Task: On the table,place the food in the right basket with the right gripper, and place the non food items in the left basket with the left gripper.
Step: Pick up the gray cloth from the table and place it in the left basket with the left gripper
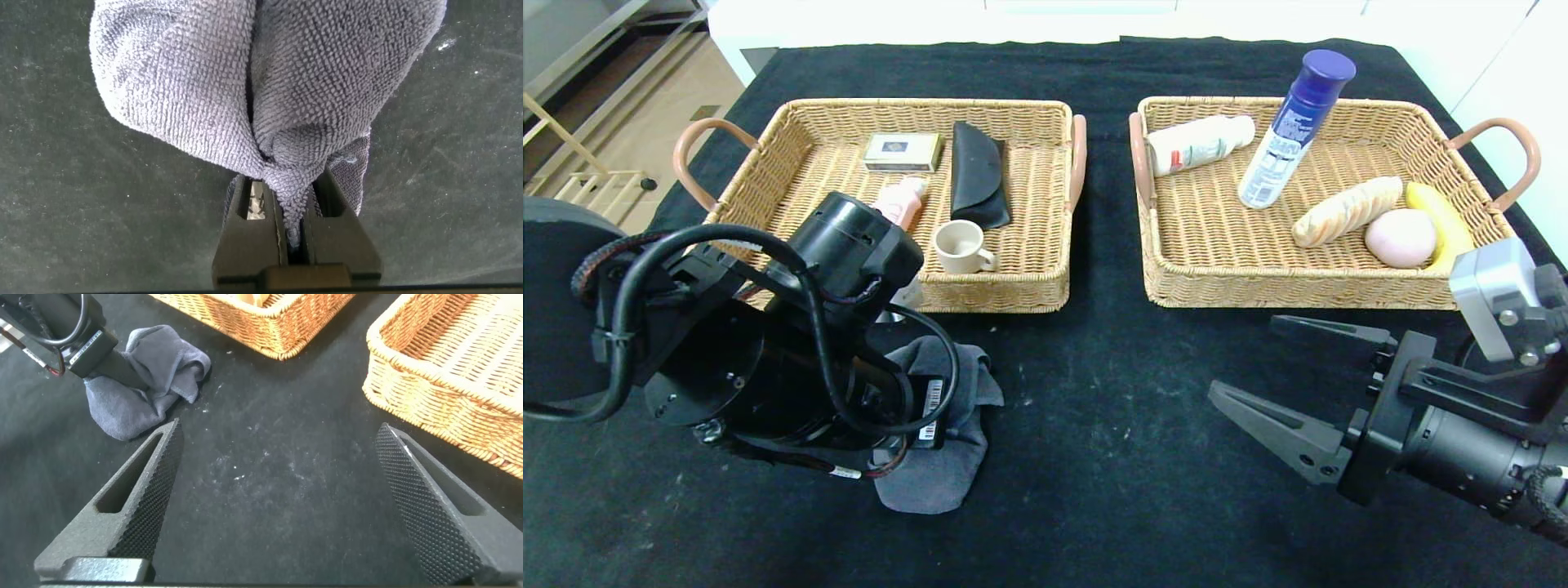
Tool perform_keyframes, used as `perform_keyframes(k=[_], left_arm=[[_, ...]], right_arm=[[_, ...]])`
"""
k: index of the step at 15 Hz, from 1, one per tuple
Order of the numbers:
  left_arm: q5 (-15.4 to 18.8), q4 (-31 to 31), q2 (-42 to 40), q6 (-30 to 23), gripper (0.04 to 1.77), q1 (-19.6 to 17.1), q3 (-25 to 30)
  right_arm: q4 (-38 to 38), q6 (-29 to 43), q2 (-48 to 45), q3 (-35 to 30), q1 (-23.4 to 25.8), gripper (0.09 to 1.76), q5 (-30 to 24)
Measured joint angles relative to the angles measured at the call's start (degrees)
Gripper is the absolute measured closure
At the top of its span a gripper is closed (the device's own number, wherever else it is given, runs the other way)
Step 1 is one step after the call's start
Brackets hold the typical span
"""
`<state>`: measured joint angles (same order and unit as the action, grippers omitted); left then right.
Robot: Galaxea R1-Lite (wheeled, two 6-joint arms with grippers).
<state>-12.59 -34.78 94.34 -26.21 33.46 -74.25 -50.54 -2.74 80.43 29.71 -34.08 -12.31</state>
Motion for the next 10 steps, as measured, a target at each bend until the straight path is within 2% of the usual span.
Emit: perform_keyframes(k=[7, 10], left_arm=[[-0.1, -0.2, -0.1, 0.0, 1.62, 0.1, 0.0], [-0.2, -0.6, -2.5, 0.4, 1.62, 0.3, -0.2]], right_arm=[[0.0, 0.0, 0.0, -0.1, 0.0, 0.14, 0.0], [0.0, 0.0, 0.0, -0.1, 0.0, 0.14, 0.0]])
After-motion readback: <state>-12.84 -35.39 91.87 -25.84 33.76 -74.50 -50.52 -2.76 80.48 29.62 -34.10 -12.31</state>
